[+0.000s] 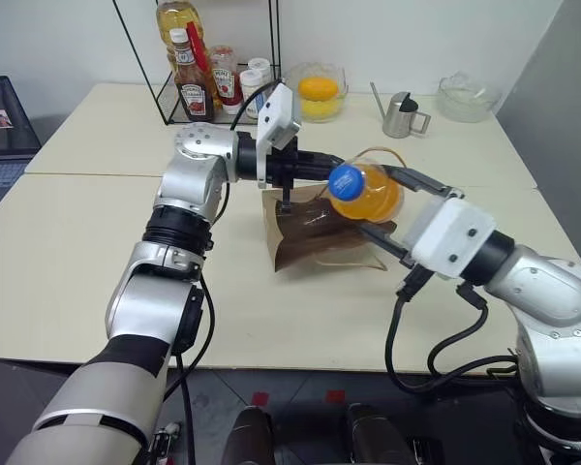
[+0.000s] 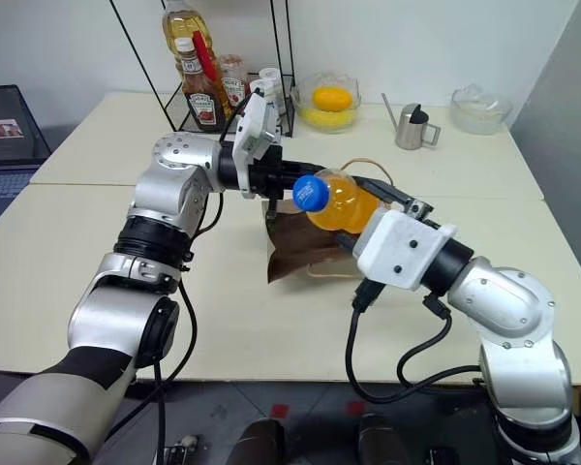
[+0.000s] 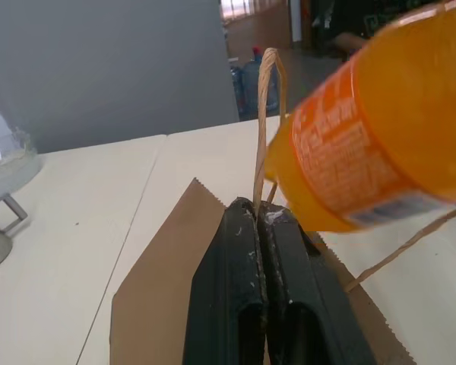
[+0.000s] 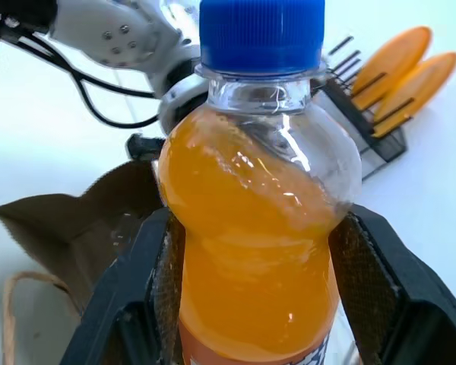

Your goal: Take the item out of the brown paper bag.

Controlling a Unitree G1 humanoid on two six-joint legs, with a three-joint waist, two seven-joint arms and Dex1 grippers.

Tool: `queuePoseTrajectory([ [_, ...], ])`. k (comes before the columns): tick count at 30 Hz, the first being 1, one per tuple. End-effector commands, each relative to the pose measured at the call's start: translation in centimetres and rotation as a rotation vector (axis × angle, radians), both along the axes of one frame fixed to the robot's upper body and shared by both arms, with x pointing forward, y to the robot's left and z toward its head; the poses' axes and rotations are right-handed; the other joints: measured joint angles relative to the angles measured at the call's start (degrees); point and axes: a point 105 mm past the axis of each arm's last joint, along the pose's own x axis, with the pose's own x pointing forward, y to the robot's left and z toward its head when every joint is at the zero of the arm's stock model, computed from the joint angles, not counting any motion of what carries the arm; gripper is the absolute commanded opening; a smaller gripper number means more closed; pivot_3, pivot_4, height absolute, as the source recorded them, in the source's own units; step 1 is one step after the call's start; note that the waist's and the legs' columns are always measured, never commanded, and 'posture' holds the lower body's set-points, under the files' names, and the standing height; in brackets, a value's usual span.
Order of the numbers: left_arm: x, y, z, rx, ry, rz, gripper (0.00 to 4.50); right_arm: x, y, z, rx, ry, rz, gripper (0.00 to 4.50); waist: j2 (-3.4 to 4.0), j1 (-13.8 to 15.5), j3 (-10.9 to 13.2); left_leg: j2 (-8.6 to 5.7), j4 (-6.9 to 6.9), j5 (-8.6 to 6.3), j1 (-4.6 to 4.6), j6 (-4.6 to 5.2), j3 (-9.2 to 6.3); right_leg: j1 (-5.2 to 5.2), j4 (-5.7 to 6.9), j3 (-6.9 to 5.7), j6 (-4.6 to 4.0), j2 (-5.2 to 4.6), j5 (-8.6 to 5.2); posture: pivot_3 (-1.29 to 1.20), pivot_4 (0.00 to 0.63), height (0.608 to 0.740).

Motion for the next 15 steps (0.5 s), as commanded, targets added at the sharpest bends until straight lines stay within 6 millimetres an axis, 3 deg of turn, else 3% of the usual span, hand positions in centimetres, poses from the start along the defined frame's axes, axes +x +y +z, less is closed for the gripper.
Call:
queuePoseTrajectory([
  [1, -0.2, -0.5, 1.5, -0.001, -0.066, -0.022, 0.00, -1.7, -1.1, 2.0, 0.026, -0.132, -0.050, 2.41, 0.00, 0.01, 0.00, 0.00, 0.00, 0.00, 0.00, 0.00, 0.00, 0.00, -0.02, 0.00, 0.00, 0.00, 0.00, 0.00, 0.150, 0.740],
  [7, 0.0, -0.8, 1.4, 0.000, -0.073, -0.030, 0.00, -2.1, -3.7, 1.3, -0.063, -0.165, -0.145, 2.41, 0.00, 0.31, 0.00, -0.01, -0.04, -0.07, 0.00, 0.13, 0.01, 0.03, -0.08, 0.00, 0.00, 0.00, 0.00, 0.00, 0.150, 0.740],
  [12, 0.1, -0.9, 1.3, -0.001, -0.077, -0.032, 0.00, -2.8, -6.4, -1.3, -0.180, -0.096, -0.239, 2.41, 0.00, 0.90, 0.00, -0.03, -0.13, -0.07, -0.01, 0.13, 0.01, 0.04, -0.18, 0.00, 0.00, -0.01, 0.00, 0.00, 0.150, 0.740],
  [15, 0.1, -0.9, 1.3, -0.004, -0.080, -0.032, 0.00, -1.9, -9.0, -3.9, -0.293, -0.016, -0.349, 2.41, 0.00, 0.94, 0.00, -0.04, -0.13, -0.07, 0.02, 0.13, 0.02, 0.06, -0.17, 0.01, 0.00, -0.01, 0.00, 0.00, 0.150, 0.740],
])
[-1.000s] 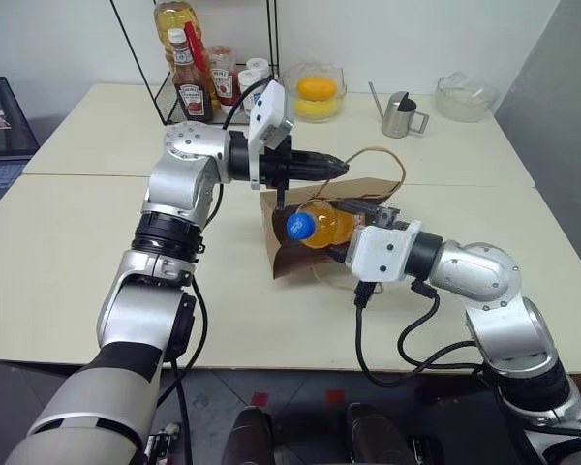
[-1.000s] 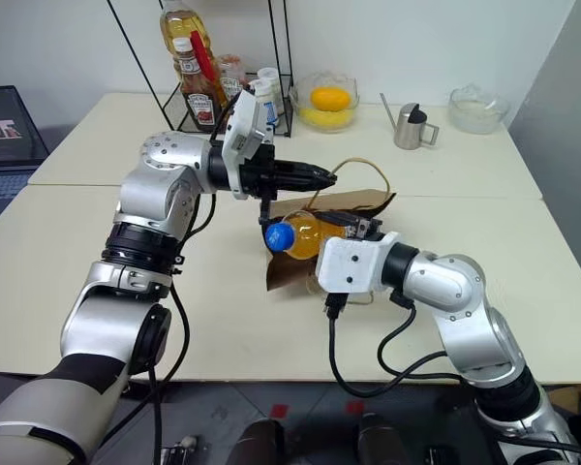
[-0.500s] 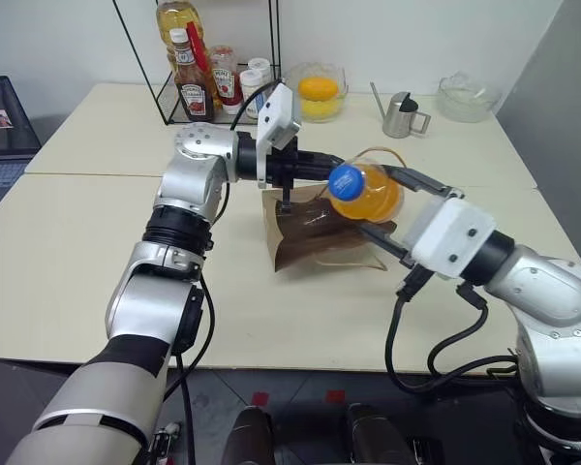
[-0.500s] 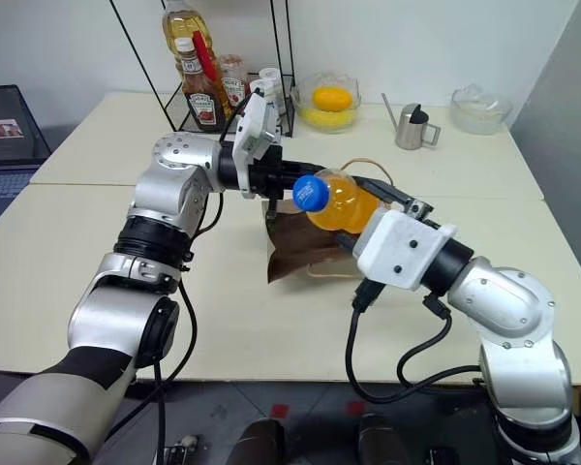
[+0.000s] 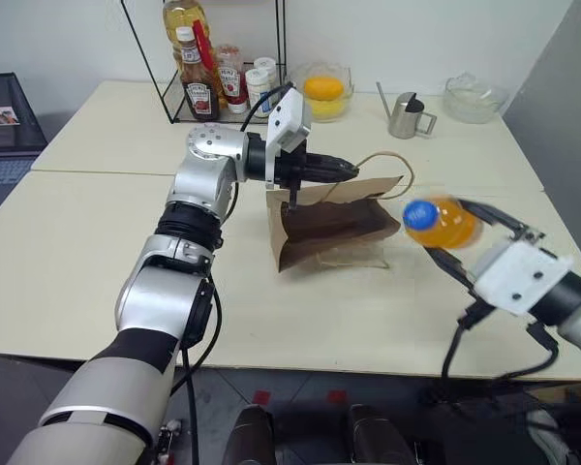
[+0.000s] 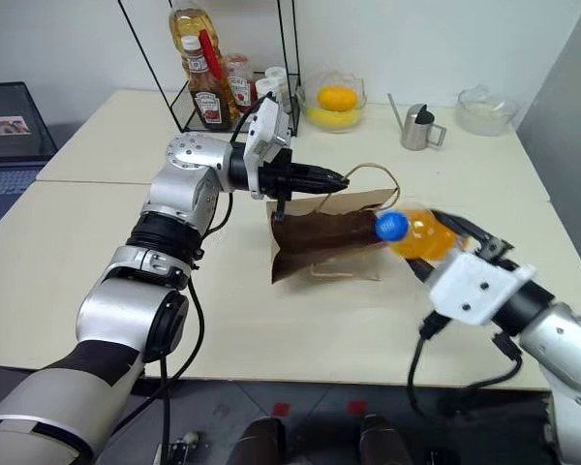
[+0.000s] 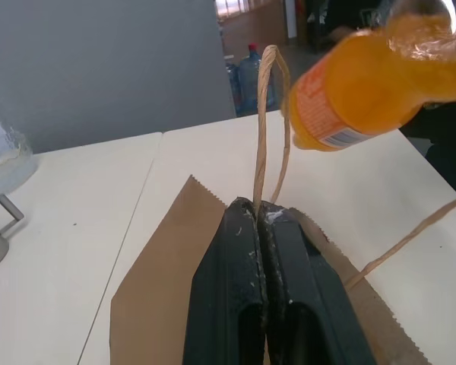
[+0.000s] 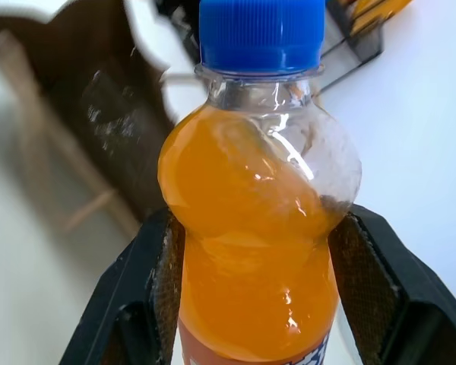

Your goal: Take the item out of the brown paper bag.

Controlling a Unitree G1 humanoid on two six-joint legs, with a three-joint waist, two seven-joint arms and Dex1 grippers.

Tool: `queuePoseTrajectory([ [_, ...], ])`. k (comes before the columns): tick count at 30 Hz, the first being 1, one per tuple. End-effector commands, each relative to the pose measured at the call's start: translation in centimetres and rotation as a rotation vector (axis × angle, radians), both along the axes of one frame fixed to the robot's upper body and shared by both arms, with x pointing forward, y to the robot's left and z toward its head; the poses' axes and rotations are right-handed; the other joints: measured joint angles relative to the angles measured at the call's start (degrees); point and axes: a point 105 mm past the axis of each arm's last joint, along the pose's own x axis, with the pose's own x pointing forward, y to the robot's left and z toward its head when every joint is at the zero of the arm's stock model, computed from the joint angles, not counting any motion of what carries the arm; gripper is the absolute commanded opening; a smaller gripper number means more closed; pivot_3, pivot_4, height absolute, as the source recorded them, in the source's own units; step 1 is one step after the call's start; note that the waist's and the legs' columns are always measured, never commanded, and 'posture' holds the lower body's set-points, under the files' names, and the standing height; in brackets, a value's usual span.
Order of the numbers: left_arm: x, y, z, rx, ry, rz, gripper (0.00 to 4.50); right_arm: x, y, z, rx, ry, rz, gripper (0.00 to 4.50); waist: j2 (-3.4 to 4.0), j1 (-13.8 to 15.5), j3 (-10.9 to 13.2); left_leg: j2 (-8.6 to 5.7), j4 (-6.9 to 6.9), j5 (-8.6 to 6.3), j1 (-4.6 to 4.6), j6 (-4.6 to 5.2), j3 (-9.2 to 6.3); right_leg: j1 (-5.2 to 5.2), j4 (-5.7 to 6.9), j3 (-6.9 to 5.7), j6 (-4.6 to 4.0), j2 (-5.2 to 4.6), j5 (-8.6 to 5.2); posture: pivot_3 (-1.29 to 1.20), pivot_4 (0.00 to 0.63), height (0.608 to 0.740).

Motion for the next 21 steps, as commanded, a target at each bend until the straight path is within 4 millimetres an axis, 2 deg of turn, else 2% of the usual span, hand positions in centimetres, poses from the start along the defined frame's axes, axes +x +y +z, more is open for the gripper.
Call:
queuePoseTrajectory([
  [1, -0.3, -0.4, 1.6, -0.019, -0.063, -0.015, 0.00, 0.1, -2.1, -0.6, -0.161, -0.042, -0.091, 2.41, 0.00, 0.00, 0.00, 0.00, 0.00, 0.00, 0.01, 0.00, 0.00, 0.00, 0.01, 0.01, 0.00, 0.00, 0.00, 0.00, 0.150, 0.740],
  [4, -0.3, -0.3, 1.7, -0.023, -0.066, -0.014, 0.00, 1.9, -4.2, -3.2, -0.292, 0.026, -0.162, 2.41, 0.00, -0.16, 0.00, -0.01, 0.02, 0.00, 0.11, 0.01, 0.04, 0.06, 0.02, 0.06, 0.01, 0.00, 0.00, 0.00, 0.150, 0.740],
  [6, -0.4, -0.3, 1.7, -0.023, -0.071, -0.014, 0.00, 4.2, -5.7, -4.6, -0.385, 0.057, -0.221, 2.41, 0.00, -0.31, 0.00, -0.01, 0.04, 0.00, 0.14, 0.02, 0.07, 0.06, 0.04, 0.10, 0.01, 0.00, 0.00, 0.00, 0.150, 0.740],
  [12, -0.6, -0.2, 1.8, -0.023, -0.081, -0.016, 0.00, 8.6, -7.3, -7.2, -0.490, 0.132, -0.296, 2.41, 0.04, -0.69, 0.01, -0.01, -0.02, 0.08, 0.12, -0.12, 0.10, -0.02, 0.02, 0.17, 0.01, 0.02, 0.01, 0.00, 0.150, 0.740],
  [15, -0.7, 0.0, 1.8, -0.023, -0.085, -0.014, 0.00, 9.5, -7.4, -9.1, -0.509, 0.212, -0.297, 2.41, 0.05, -0.63, 0.01, -0.02, -0.05, 0.10, 0.09, -0.16, 0.13, -0.04, -0.02, 0.18, 0.00, 0.00, 0.01, 0.00, 0.150, 0.740],
  [19, -0.7, 0.3, 1.8, -0.024, -0.087, -0.004, 0.00, 9.8, -7.3, -9.6, -0.500, 0.243, -0.296, 2.41, 0.05, -0.42, 0.01, -0.02, -0.05, 0.11, 0.09, -0.17, 0.12, 0.00, -0.02, 0.17, 0.00, -0.01, 0.01, 0.00, 0.150, 0.740],
  [21, -0.8, 0.4, 1.8, -0.024, -0.087, 0.001, 0.00, 9.9, -7.3, -9.5, -0.484, 0.243, -0.306, 3.11, 0.05, -0.40, 0.01, -0.02, -0.01, 0.11, 0.10, -0.17, 0.12, 0.01, 0.01, 0.17, 0.00, -0.02, 0.01, 0.00, 0.150, 0.740],
])
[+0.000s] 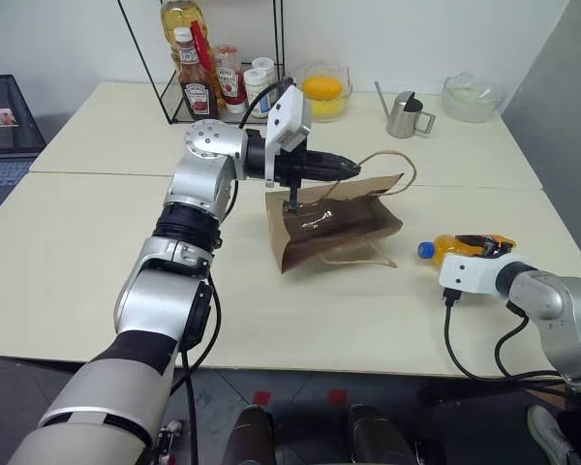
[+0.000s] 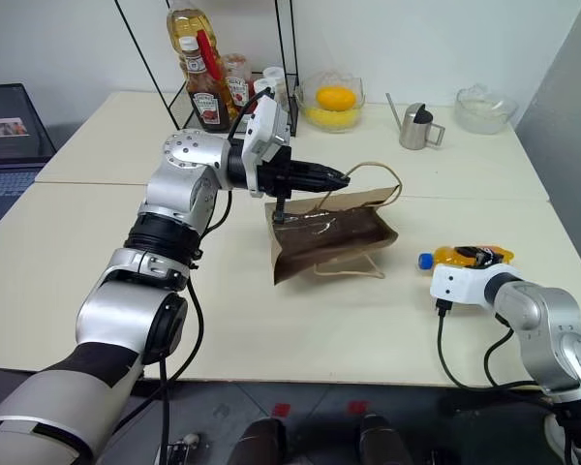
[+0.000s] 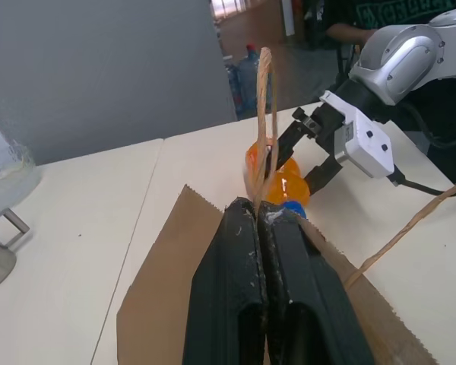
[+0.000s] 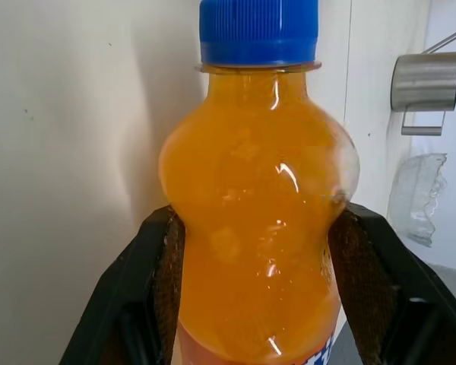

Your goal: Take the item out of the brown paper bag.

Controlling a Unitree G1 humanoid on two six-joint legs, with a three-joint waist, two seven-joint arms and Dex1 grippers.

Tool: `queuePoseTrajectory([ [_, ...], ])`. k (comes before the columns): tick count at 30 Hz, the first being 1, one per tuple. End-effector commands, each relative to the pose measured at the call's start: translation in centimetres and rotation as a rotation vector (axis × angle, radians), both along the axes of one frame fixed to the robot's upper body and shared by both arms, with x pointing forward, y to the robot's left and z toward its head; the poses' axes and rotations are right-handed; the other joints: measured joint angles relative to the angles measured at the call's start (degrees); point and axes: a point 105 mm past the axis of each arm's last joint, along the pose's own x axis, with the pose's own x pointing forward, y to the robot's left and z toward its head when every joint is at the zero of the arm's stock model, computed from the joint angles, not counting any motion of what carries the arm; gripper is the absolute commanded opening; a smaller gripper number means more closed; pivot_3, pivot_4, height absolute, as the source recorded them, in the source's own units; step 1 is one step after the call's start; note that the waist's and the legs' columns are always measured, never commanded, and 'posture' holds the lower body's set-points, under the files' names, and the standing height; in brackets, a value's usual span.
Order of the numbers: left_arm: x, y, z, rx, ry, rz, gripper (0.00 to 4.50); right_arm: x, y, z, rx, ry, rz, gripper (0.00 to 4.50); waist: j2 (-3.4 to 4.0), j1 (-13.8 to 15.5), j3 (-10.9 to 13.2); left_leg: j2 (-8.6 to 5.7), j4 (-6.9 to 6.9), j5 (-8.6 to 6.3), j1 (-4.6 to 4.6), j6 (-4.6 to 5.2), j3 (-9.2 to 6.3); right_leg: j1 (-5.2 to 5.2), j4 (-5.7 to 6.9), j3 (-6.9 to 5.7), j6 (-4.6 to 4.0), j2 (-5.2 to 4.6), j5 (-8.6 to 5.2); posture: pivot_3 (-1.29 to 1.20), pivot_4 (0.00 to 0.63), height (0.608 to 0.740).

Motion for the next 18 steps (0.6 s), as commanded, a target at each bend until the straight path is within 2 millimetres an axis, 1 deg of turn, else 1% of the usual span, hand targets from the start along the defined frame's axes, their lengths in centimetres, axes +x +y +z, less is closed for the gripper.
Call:
queuePoseTrajectory([
  [1, -0.3, 0.3, 1.5, -0.025, -0.050, 0.006, 0.00, 0.1, 0.1, 0.6, 0.019, -0.012, -0.012, 3.28, 0.00, 0.02, 0.00, 0.00, 0.02, 0.00, 0.01, 0.00, 0.00, 0.01, 0.02, 0.00, 0.00, 0.00, 0.00, 0.00, 0.150, 0.740],
  [4, -0.3, 0.5, 1.5, -0.026, -0.051, 0.015, 0.00, -0.2, 0.2, 1.1, 0.040, -0.004, -0.002, 4.31, 0.00, 0.02, 0.00, 0.00, 0.03, 0.00, 0.01, 0.00, 0.00, 0.02, 0.03, 0.00, 0.00, 0.00, 0.00, 0.00, 0.150, 0.740],
  [5, -0.3, 0.6, 1.5, -0.027, -0.051, 0.020, 0.00, -0.5, 0.2, 1.5, 0.054, -0.008, -0.002, 4.47, 0.00, 0.02, 0.00, 0.00, 0.03, 0.00, 0.01, 0.00, 0.00, 0.01, 0.03, 0.00, 0.00, 0.00, 0.00, 0.00, 0.150, 0.740],
  [8, -0.2, 0.8, 1.5, -0.029, -0.053, 0.033, 0.00, -1.2, 0.2, 2.9, 0.072, -0.024, 0.008, 4.47, 0.00, 0.08, 0.00, 0.00, 0.03, 0.00, 0.01, -0.01, -0.01, 0.01, 0.02, -0.01, 0.00, 0.00, 0.00, 0.00, 0.150, 0.740],
  [10, -0.1, 0.9, 1.6, -0.032, -0.054, 0.044, 0.00, -1.9, 0.6, 3.9, 0.097, -0.026, 0.041, 4.47, 0.00, 0.25, 0.00, 0.00, 0.03, 0.00, 0.00, 0.00, -0.01, 0.01, 0.03, 0.00, 0.00, 0.00, 0.00, 0.00, 0.150, 0.740],
  [12, 0.3, 1.1, 1.8, -0.042, -0.055, 0.070, 0.00, -2.6, 1.4, 5.9, 0.155, -0.055, 0.081, 4.47, 0.00, 0.31, 0.00, 0.00, 0.03, 0.00, 0.01, 0.00, 0.00, 0.02, 0.03, 0.00, 0.00, 0.00, 0.00, 0.00, 0.150, 0.740],
  [13, 0.4, 1.1, 1.8, -0.046, -0.055, 0.079, 0.00, -2.9, 1.6, 6.4, 0.171, -0.062, 0.093, 4.47, 0.01, 0.31, 0.00, 0.00, 0.04, 0.00, 0.02, 0.01, -0.01, 0.02, 0.04, 0.00, 0.00, 0.00, 0.00, 0.00, 0.150, 0.740],
  [14, 0.8, 1.3, 2.0, -0.052, -0.060, 0.102, 0.00, -3.3, 2.3, 7.5, 0.215, -0.073, 0.131, 4.47, 0.00, 0.31, 0.00, 0.00, 0.04, 0.00, 0.02, 0.01, -0.01, 0.03, 0.05, -0.01, 0.00, 0.00, 0.00, 0.00, 0.150, 0.740],
  [16, 1.4, 1.4, 2.3, -0.062, -0.069, 0.138, 0.00, -4.1, 3.4, 8.7, 0.283, -0.063, 0.192, 4.47, 0.00, 0.31, 0.00, 0.00, 0.04, 0.00, 0.02, 0.01, -0.02, 0.04, 0.05, -0.01, 0.00, 0.00, 0.00, 0.00, 0.150, 0.740],
  [18, 2.4, 1.7, 2.9, -0.083, -0.085, 0.204, 0.00, -5.1, 5.1, 10.1, 0.385, -0.052, 0.267, 4.47, 0.00, 0.32, 0.00, 0.00, 0.05, -0.01, 0.02, 0.01, -0.03, 0.06, 0.04, -0.03, 0.00, 0.00, 0.00, 0.00, 0.150, 0.740],
])
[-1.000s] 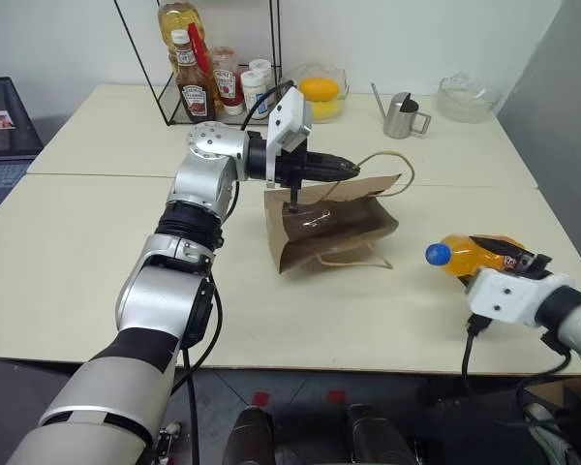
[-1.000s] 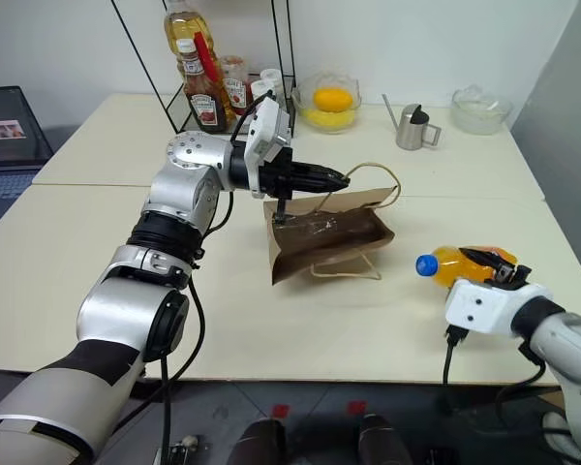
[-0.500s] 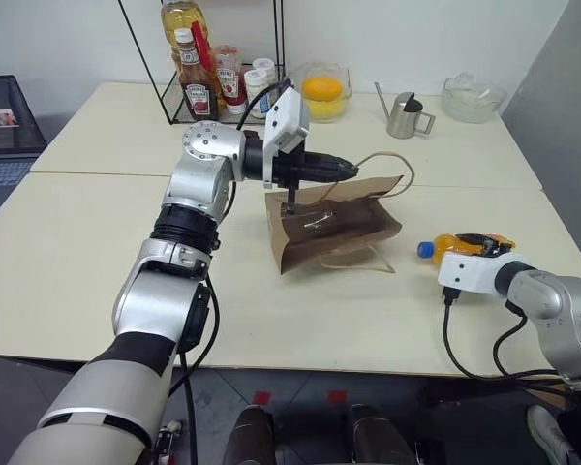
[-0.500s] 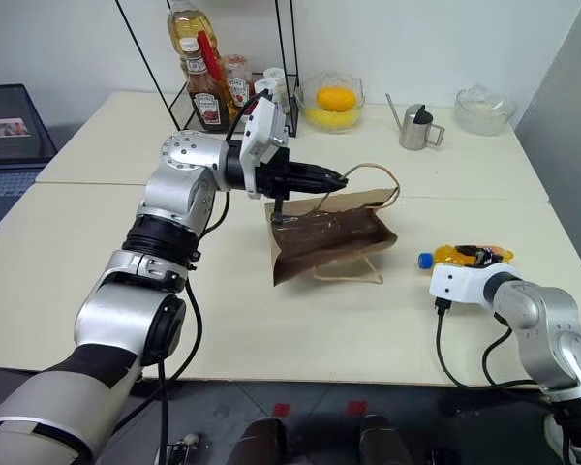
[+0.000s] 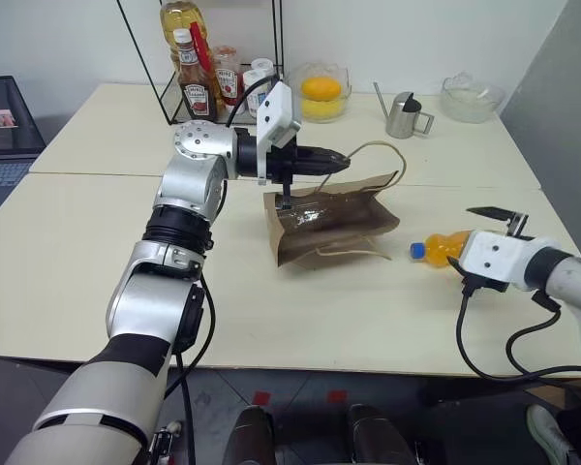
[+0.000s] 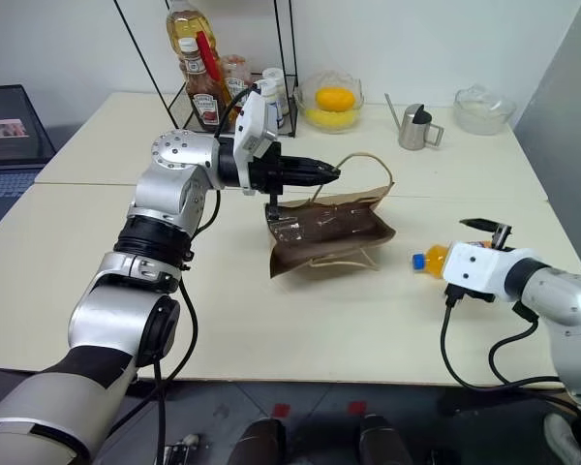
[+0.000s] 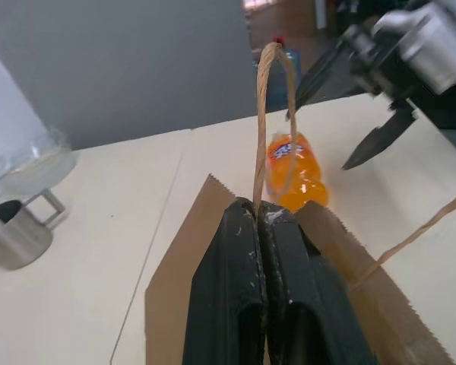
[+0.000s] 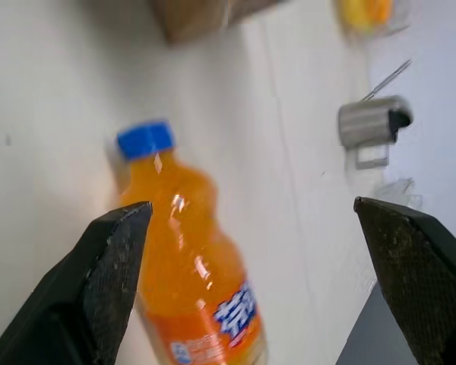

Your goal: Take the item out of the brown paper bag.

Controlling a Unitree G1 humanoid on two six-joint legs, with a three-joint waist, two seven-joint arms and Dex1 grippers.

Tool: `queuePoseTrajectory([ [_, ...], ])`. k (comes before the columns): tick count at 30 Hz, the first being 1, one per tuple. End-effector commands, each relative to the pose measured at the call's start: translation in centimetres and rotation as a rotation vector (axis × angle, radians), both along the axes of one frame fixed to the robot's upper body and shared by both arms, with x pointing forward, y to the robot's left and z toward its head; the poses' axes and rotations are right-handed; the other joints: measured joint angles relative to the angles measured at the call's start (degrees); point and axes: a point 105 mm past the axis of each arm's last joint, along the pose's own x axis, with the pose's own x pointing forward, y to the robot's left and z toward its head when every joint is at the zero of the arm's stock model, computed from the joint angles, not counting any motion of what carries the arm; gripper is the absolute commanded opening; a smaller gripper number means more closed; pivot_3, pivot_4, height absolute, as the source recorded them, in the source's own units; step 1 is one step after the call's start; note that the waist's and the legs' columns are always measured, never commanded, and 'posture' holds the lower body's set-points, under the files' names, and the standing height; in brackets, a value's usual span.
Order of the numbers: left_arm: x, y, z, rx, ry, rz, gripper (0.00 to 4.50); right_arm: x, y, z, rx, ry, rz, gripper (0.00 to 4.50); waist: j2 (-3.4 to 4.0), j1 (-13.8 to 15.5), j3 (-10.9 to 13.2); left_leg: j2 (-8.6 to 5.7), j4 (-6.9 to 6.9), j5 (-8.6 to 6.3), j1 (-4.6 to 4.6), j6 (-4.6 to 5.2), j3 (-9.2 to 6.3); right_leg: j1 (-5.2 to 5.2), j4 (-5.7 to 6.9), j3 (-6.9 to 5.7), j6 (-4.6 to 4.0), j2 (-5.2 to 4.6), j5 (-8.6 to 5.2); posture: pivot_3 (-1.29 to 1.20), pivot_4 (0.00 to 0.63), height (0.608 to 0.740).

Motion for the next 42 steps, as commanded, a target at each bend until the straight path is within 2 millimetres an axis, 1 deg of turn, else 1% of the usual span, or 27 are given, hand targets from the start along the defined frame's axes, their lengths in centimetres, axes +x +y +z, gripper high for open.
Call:
queuePoseTrajectory([
  [1, 1.5, 0.5, 2.9, -0.055, -0.094, 0.113, 0.00, -1.8, 2.9, 3.3, 0.152, -0.020, 0.137, 4.47, 0.00, 0.00, 0.00, 0.00, 0.01, 0.00, 0.00, 0.00, 0.00, 0.00, 0.01, -0.01, 0.00, 0.00, 0.00, 0.00, 0.150, 0.740],
  [3, 2.5, 0.9, 3.3, -0.071, -0.111, 0.185, 0.00, -2.2, 4.1, 4.2, 0.236, -0.010, 0.173, 4.47, 0.00, 0.01, 0.00, 0.00, 0.03, 0.00, -0.01, 0.01, -0.02, 0.00, 0.01, -0.01, 0.00, 0.00, 0.00, 0.00, 0.150, 0.740],
  [7, 4.0, 1.4, 4.1, -0.104, -0.133, 0.298, 0.00, -2.6, 5.7, 4.8, 0.343, 0.045, 0.207, 4.47, 0.00, 0.07, 0.00, -0.01, 0.03, -0.01, -0.02, 0.01, -0.03, 0.01, -0.01, -0.03, 0.00, 0.00, 0.00, 0.00, 0.150, 0.740],
  [12, 4.9, 1.9, 3.9, -0.096, -0.122, 0.368, 0.00, -2.7, 7.2, 5.2, 0.426, 0.089, 0.240, 4.47, 0.00, 0.05, 0.00, -0.01, 0.03, 0.00, -0.03, 0.01, -0.03, -0.02, 0.02, -0.03, 0.00, 0.00, 0.00, 0.00, 0.150, 0.740],
  [15, 5.4, 2.2, 3.6, -0.085, -0.126, 0.412, 0.59, -2.6, 7.5, 5.2, 0.435, 0.097, 0.239, 4.50, 0.00, 0.06, 0.00, -0.01, 0.03, 0.00, -0.04, 0.00, -0.03, -0.04, 0.03, -0.04, 0.00, 0.00, 0.00, 0.00, 0.150, 0.740],
  [19, 5.9, 2.6, 3.7, -0.080, -0.152, 0.466, 1.82, -2.4, 7.5, 5.3, 0.442, 0.091, 0.233, 4.50, 0.00, 0.07, 0.00, -0.01, 0.03, 0.00, -0.06, 0.00, -0.03, -0.04, 0.02, -0.04, 0.00, 0.00, 0.00, 0.00, 0.150, 0.740],
  [24, 6.4, 3.4, 4.5, -0.076, -0.228, 0.547, 3.36, -2.2, 7.3, 5.5, 0.451, 0.082, 0.225, 4.50, 0.00, 0.08, 0.00, -0.01, 0.03, 0.00, -0.06, 0.01, -0.03, -0.05, 0.02, -0.04, 0.00, 0.00, 0.00, 0.00, 0.150, 0.740],
  [30, 6.6, 4.7, 6.0, -0.114, -0.277, 0.609, 3.36, -1.9, 6.7, 5.4, 0.454, 0.070, 0.204, 4.50, 0.00, 0.06, 0.00, -0.01, 0.02, 0.00, -0.05, 0.01, -0.03, -0.05, 0.02, -0.03, 0.00, 0.00, 0.00, 0.00, 0.150, 0.740],
  [34, 6.3, 5.6, 6.8, -0.182, -0.233, 0.597, 3.36, -1.6, 5.7, 5.3, 0.486, 0.045, 0.162, 4.50, 0.00, 0.06, 0.00, 0.00, 0.02, 0.00, -0.06, -0.01, -0.02, -0.05, 0.03, -0.04, 0.00, 0.00, 0.00, 0.00, 0.150, 0.740],
  [36, 6.3, 7.0, 7.5, -0.230, -0.212, 0.633, 3.36, -1.4, 4.7, 5.2, 0.535, 0.024, 0.116, 4.50, 0.00, 0.05, 0.00, 0.00, 0.02, 0.01, -0.06, -0.01, -0.02, -0.05, 0.03, -0.04, 0.00, -0.01, 0.00, 0.00, 0.150, 0.740],
  [38, 6.6, 8.7, 7.8, -0.260, -0.184, 0.694, 3.36, -1.2, 3.9, 5.1, 0.581, 0.001, 0.074, 4.50, 0.00, -0.09, 0.00, 0.00, 0.02, 0.01, -0.06, -0.01, -0.03, -0.06, 0.05, -0.05, 0.00, 0.00, 0.00, 0.00, 0.150, 0.740],
  [40, 6.6, 10.3, 7.4, -0.268, -0.170, 0.732, 3.36, -1.2, 3.3, 5.0, 0.634, -0.041, 0.039, 4.50, 0.00, -0.18, 0.00, 0.00, 0.01, 0.01, -0.05, -0.02, -0.02, -0.08, 0.09, -0.03, 0.00, 0.00, 0.00, 0.00, 0.150, 0.740],
  [42, 6.3, 11.8, 6.6, -0.242, -0.172, 0.752, 3.36, -1.3, 3.0, 4.9, 0.695, -0.082, 0.009, 4.50, 0.02, -0.28, -0.02, 0.02, 0.01, 0.02, -0.04, -0.02, -0.02, -0.08, 0.12, -0.04, 0.00, 0.01, 0.00, 0.00, 0.150, 0.740],
])
